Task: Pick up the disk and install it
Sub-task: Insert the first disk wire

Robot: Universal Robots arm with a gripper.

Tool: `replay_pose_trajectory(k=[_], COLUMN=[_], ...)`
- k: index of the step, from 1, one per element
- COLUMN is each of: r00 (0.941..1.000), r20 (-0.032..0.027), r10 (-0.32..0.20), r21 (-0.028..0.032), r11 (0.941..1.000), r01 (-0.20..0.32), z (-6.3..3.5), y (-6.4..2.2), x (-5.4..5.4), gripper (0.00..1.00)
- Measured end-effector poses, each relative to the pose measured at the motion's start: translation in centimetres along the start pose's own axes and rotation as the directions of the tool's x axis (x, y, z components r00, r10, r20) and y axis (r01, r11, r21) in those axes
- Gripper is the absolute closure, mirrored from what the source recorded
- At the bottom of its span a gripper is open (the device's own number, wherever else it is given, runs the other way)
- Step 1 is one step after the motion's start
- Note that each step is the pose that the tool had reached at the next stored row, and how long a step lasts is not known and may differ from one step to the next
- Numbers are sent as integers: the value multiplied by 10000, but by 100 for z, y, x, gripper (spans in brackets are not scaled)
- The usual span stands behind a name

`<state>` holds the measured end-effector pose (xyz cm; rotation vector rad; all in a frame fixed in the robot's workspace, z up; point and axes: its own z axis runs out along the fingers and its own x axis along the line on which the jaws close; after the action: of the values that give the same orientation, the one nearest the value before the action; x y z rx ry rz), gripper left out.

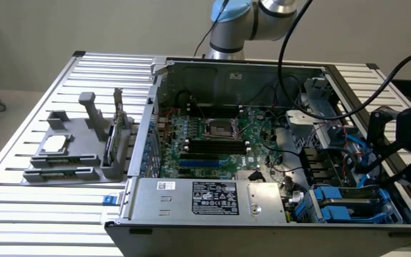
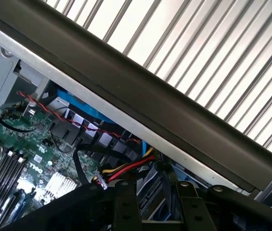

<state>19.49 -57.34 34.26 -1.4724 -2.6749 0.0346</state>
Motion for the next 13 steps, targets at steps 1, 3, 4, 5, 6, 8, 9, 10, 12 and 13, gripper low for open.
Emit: replay_pose_trajectory(k=[1, 3, 4, 5, 6, 8, 9, 10, 12, 13], r00=[10000, 10000, 10000, 10000, 10000, 10000, 10000, 10000, 10000, 10000], r20=[3, 21, 29, 37, 46, 67, 78, 86, 86, 83], r10=[-1, -4, -6, -7, -8, -10, -10, -11, -12, -13], r21=[12, 41, 52, 61, 70, 91, 105, 119, 138, 140], r11=[10000, 10000, 10000, 10000, 10000, 10000, 9999, 9999, 9999, 9999], r01=[1, 4, 6, 7, 8, 9, 9, 10, 11, 12], z=[-1, -2, -2, -2, -2, -2, -2, -2, -11, -19], y=[0, -1, -1, -1, -1, -1, -1, -1, -3, -4], x=[0, -1, -1, -1, -1, -1, -1, -1, -2, -4], gripper=[65, 65, 65, 65, 67, 73, 80, 80, 80, 80])
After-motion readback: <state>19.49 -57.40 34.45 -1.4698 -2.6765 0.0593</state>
